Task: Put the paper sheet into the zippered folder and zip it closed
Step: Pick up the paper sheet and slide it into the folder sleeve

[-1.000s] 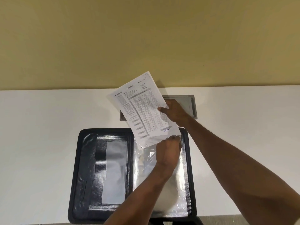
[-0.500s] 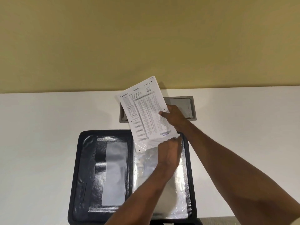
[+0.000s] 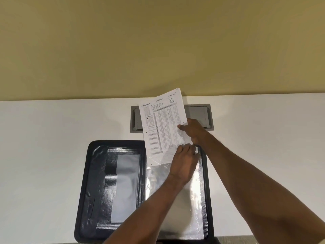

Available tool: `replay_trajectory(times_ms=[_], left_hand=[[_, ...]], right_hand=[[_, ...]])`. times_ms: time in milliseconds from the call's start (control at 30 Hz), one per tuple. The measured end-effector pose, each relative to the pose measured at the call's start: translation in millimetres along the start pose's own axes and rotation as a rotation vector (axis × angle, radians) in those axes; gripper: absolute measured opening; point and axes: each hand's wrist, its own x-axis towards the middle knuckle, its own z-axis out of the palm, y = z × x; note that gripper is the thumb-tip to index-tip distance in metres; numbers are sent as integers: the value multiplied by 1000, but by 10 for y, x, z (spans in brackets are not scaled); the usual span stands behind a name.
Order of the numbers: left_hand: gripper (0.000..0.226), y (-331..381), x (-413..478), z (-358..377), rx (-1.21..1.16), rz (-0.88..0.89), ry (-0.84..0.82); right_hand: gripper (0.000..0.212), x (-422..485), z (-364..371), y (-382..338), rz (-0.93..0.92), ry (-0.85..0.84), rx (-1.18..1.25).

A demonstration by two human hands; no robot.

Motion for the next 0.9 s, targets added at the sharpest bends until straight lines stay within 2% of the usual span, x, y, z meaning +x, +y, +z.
replay_trajectory(times_ms=[67,167,300,400,467,667,733,833,900], left_hand=[[29,-43,36,29,15,38,24],[18,-90,92,52,28,83,35],[17,-162,104,59,20,111,27],[19,-202,123,43,-25,46,-6],[18,-214,150,28,-71,-12,-31],[19,-127,227,28,-340,-207,-10],[21,-92,250,50,-325,-244,-52],[20,-71,277,75,-331,-301,-42],[20,-63,288,94,-344,-339,-35]], right_hand=[[38,35,-14,6,21,18,-2],[39,69,-38,19,25,29,-16],[38,60,-34,86,100,25,15],[37,10,-74,205,148,-22,86],[36,-37,-120,302,115,-70,143],[39,-158,-200,500,21,-159,67],[39,-145,-229,489,33,-117,114],[27,-78,-284,427,62,15,130],[24,-40,-330,417,74,22,95]])
